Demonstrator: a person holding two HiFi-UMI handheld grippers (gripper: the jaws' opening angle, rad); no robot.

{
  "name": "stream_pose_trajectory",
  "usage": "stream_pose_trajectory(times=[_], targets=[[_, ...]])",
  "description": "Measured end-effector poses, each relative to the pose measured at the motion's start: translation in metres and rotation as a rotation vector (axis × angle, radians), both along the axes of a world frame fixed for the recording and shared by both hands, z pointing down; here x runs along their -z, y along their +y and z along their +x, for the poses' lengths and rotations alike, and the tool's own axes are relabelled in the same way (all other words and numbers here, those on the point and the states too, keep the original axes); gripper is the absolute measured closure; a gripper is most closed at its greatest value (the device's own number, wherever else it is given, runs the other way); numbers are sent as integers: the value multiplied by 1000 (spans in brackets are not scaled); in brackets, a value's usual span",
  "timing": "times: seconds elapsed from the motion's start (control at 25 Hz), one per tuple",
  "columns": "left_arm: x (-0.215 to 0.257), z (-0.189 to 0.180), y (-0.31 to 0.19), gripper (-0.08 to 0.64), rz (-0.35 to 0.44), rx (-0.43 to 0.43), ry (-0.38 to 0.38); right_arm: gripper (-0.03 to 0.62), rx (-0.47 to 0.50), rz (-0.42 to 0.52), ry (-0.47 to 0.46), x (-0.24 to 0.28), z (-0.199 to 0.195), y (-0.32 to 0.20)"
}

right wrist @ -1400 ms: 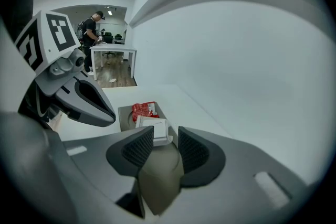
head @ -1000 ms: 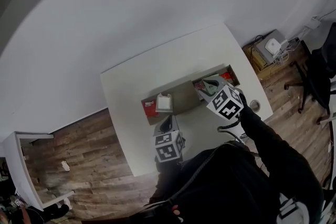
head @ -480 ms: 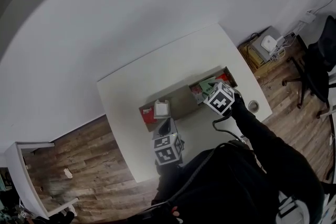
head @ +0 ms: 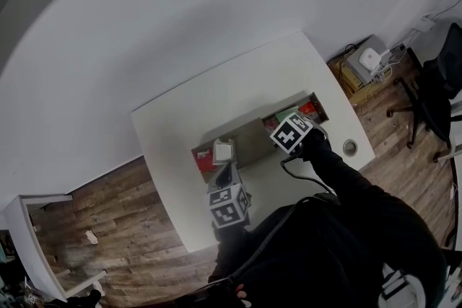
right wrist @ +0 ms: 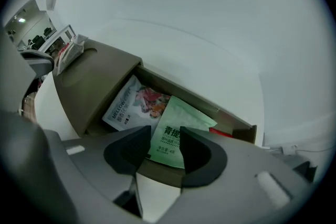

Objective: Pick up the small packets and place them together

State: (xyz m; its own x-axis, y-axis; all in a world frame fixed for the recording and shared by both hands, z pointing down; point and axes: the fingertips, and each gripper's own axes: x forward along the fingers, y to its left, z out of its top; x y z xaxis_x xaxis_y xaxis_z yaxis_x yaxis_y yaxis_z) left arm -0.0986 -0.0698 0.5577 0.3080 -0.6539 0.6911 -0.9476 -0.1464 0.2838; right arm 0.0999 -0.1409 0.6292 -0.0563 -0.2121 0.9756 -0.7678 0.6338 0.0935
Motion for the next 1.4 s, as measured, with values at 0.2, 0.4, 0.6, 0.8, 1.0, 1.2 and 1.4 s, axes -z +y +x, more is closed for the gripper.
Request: stream_pose_trajectory(times=[0.2,0.4,0.6,0.8,1.0,1.2,1.4], targets=[[-1,-2,-1,560,-1,-2,-3,430,-27,-20,58,-6,8,-2],[-1,-1,-2,560,-2,-8,-2,434,-52,-30,64,-7,14,-2],[-2,-3,-1,560,-3,-6,-5,554,-92,-17,121,-12,35,-4],[-2,-3,-1,560,-2,-5,-4,565,-111,-7,82,-9,42,-6],[-1,-1,-1,560,-1,-8,-10,581,-120,14,52,-3,43,-7],[-2,-3,-1,559,-1,-5,-12,591,-114,39,32,6,46,-7],[-2,-3,-1,560,1,-4,-11,592,-98,75,18,17,48,-7]])
